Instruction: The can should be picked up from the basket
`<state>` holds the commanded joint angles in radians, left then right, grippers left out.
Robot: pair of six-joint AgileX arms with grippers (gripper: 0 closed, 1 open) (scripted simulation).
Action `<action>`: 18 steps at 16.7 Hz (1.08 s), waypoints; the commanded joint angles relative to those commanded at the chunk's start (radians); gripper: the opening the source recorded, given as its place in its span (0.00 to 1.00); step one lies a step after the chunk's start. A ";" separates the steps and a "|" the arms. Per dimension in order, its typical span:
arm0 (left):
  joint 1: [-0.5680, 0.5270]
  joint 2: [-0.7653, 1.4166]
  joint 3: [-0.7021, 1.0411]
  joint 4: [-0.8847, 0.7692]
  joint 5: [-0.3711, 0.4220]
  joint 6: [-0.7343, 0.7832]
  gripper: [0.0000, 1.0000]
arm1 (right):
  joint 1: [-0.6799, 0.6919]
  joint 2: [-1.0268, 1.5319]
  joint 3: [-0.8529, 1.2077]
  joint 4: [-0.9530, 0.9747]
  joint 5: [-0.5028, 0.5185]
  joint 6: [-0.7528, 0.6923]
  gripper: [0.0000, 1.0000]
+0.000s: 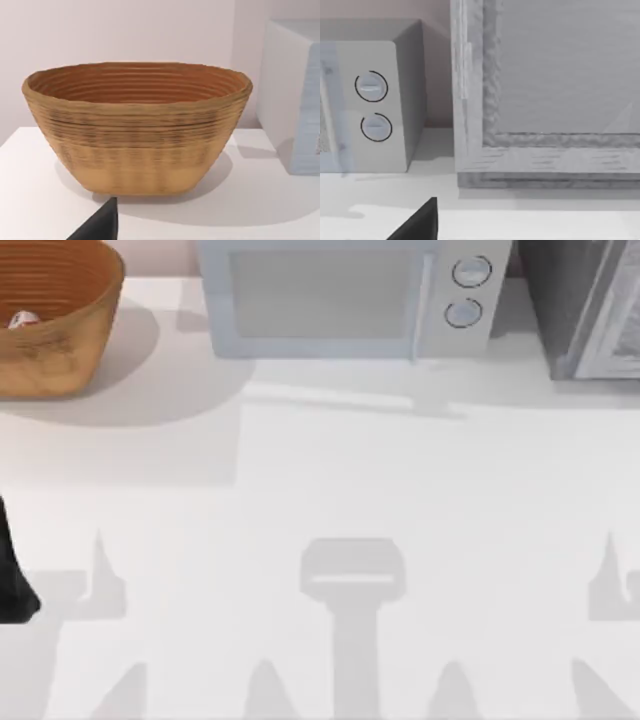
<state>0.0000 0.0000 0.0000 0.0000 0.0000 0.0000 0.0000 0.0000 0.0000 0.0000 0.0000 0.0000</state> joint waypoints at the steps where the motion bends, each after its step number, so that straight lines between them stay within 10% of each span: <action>1: 0.000 0.000 0.000 0.000 0.000 0.000 1.00 | 0.000 0.000 0.000 0.000 0.000 0.000 1.00; 9: 0.016 0.262 0.260 -0.133 0.024 0.006 1.00 | 0.000 0.000 0.000 0.000 0.000 0.000 1.00; 18: 0.091 1.065 1.107 -0.551 0.081 0.047 1.00 | 0.000 0.000 0.000 0.000 0.000 0.000 1.00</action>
<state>0.0906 1.0648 1.1065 -0.5506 0.0808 0.0475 0.0000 0.0000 0.0000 0.0000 0.0000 0.0000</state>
